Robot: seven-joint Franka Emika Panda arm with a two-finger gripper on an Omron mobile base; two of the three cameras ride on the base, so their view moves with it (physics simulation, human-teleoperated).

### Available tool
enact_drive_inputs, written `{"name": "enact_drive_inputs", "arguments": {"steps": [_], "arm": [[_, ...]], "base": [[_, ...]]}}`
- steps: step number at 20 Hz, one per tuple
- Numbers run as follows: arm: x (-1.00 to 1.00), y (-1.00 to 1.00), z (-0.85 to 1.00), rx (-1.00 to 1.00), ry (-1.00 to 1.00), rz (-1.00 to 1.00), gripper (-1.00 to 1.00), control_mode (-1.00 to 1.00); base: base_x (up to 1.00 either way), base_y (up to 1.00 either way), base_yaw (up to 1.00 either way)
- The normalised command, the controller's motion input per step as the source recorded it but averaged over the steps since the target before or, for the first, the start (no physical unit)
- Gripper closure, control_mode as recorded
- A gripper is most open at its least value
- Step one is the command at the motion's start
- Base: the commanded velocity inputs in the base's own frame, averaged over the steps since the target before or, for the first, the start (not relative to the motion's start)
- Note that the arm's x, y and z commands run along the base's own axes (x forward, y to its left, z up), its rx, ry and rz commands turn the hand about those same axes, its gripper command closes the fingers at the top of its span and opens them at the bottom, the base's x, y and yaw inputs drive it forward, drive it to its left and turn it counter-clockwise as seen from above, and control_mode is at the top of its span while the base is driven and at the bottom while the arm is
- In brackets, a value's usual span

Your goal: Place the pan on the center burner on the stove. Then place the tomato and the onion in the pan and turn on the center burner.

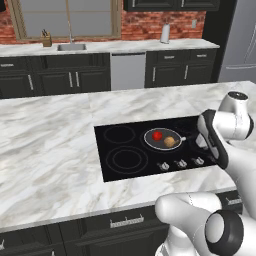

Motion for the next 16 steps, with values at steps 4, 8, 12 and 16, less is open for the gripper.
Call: {"name": "enact_drive_inputs", "arguments": {"steps": [4,8,12,16], "arm": [[0.0,0.0,-0.24,-0.02,0.0,0.05,-1.0,-1.0],[0.0,0.0,-0.16,-0.02,0.0,0.06,-1.0,-1.0],[-0.08,0.0,-0.07,-0.02,0.01,0.0,-1.0,-1.0],[-0.09,0.0,0.0,0.0,0.0,-0.06,-1.0,-1.0]], "base": [[0.0,0.0,0.0],[0.0,0.0,0.0],[0.0,0.0,0.0],[0.0,0.0,0.0]]}}
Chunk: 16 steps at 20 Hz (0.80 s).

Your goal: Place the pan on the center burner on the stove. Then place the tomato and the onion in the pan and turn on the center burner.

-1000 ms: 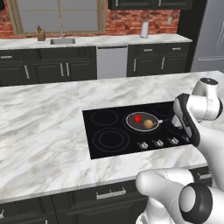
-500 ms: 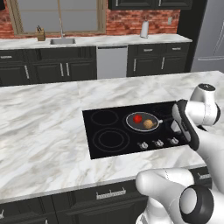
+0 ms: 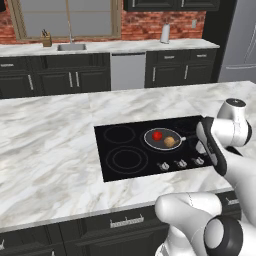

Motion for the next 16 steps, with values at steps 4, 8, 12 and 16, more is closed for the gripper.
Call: {"name": "enact_drive_inputs", "arguments": {"steps": [4,8,12,16], "arm": [[-0.01,0.0,0.0,0.0,0.0,-0.11,-1.0,-1.0],[0.0,0.0,0.0,0.0,0.0,-0.16,-1.0,-1.0],[0.0,0.0,-0.02,0.0,-0.02,-0.17,-1.0,-1.0],[0.0,0.0,-0.04,0.0,-0.05,-0.16,-1.0,-1.0]], "base": [[0.0,0.0,0.0],[0.0,0.0,0.0],[0.0,0.0,0.0],[0.0,0.0,0.0]]}}
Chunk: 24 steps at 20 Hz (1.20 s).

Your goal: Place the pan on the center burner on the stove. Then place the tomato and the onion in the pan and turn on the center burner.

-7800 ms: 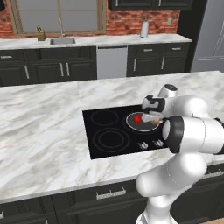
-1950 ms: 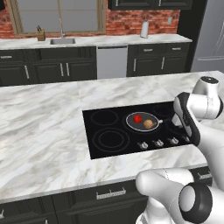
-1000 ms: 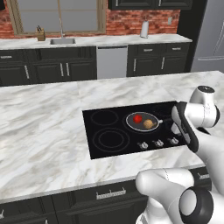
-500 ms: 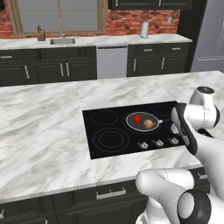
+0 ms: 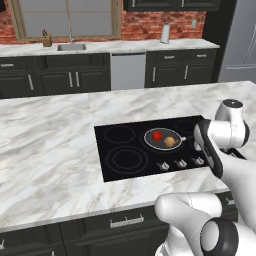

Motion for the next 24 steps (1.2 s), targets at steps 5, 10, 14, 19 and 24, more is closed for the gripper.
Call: {"name": "enact_drive_inputs", "arguments": {"steps": [5,10,14,19,24], "arm": [[0.01,0.0,-0.1,0.0,-0.05,-0.15,-1.0,-1.0],[0.07,0.0,-0.14,0.0,-0.04,-0.11,-1.0,-1.0],[0.11,0.0,-0.06,0.01,-0.03,-0.06,-1.0,-1.0],[0.05,-0.07,0.0,0.01,0.0,-0.02,-1.0,-1.0],[0.08,-0.05,0.0,0.0,0.0,-0.01,-1.0,-1.0]], "base": [[0.0,0.0,0.0],[0.0,0.0,0.0],[0.0,0.0,0.0],[0.0,0.0,0.0],[0.0,0.0,0.0]]}}
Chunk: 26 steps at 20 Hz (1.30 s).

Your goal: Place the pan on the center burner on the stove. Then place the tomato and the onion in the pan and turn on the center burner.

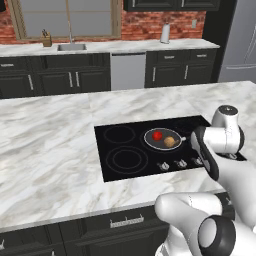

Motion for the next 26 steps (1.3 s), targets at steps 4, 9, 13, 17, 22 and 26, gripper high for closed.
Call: {"name": "enact_drive_inputs", "arguments": {"steps": [4,9,13,17,22,26], "arm": [[0.18,0.0,-0.08,0.0,0.0,-0.01,-1.0,-1.0],[0.2,0.0,-0.1,0.0,0.0,0.0,-1.0,-1.0],[0.15,-0.01,-0.13,0.0,0.0,0.0,-1.0,-1.0],[0.1,-0.05,-0.2,0.0,0.0,0.0,-1.0,-1.0],[0.1,-0.04,-0.23,0.0,0.0,0.0,-1.0,-1.0],[0.09,-0.07,-0.26,0.0,0.0,0.0,-1.0,-1.0]], "base": [[0.0,0.0,0.0],[0.0,0.0,0.0],[0.0,0.0,0.0],[0.0,0.0,0.0],[0.0,0.0,0.0],[0.0,0.0,0.0]]}}
